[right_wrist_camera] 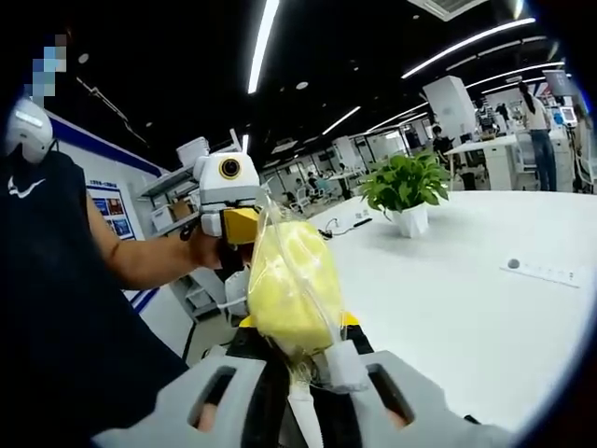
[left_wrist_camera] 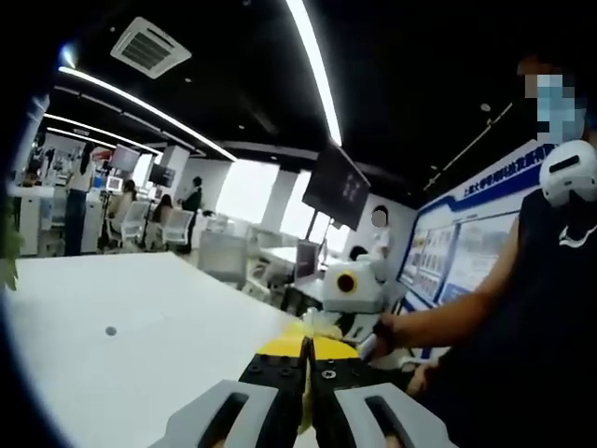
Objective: Compare the silicone blocks by pressing each to a similar depth, holding the contact briefly, and releasing to observe deformation and rebound differences across the visible hardness samples.
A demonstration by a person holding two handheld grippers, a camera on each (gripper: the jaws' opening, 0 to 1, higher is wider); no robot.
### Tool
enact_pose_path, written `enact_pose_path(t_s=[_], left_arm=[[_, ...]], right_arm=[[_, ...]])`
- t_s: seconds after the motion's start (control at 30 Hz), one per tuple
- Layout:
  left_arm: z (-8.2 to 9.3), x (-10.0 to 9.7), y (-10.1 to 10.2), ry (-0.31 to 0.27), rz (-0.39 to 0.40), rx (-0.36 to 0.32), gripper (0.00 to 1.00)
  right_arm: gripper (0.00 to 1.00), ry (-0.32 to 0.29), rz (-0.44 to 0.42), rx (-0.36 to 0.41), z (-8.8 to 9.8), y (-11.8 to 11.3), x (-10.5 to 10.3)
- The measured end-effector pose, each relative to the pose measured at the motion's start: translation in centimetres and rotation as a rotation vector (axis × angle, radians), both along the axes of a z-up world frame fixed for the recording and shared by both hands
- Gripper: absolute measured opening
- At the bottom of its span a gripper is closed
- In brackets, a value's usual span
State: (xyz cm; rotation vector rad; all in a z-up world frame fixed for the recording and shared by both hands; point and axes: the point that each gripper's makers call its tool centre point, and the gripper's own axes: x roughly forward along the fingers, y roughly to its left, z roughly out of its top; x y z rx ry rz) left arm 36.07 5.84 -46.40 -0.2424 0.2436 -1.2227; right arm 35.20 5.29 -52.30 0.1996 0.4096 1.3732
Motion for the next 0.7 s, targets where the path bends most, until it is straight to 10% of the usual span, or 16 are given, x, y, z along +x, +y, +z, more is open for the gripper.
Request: enact_pose_path(t_s=[0.7], left_arm=[[-0.3,1.1,1.4,0.009,0.061,-0.041,0.00]], right_arm=[[0.02,0.033,0.003,0.005,-0.2,1.4,0.4]])
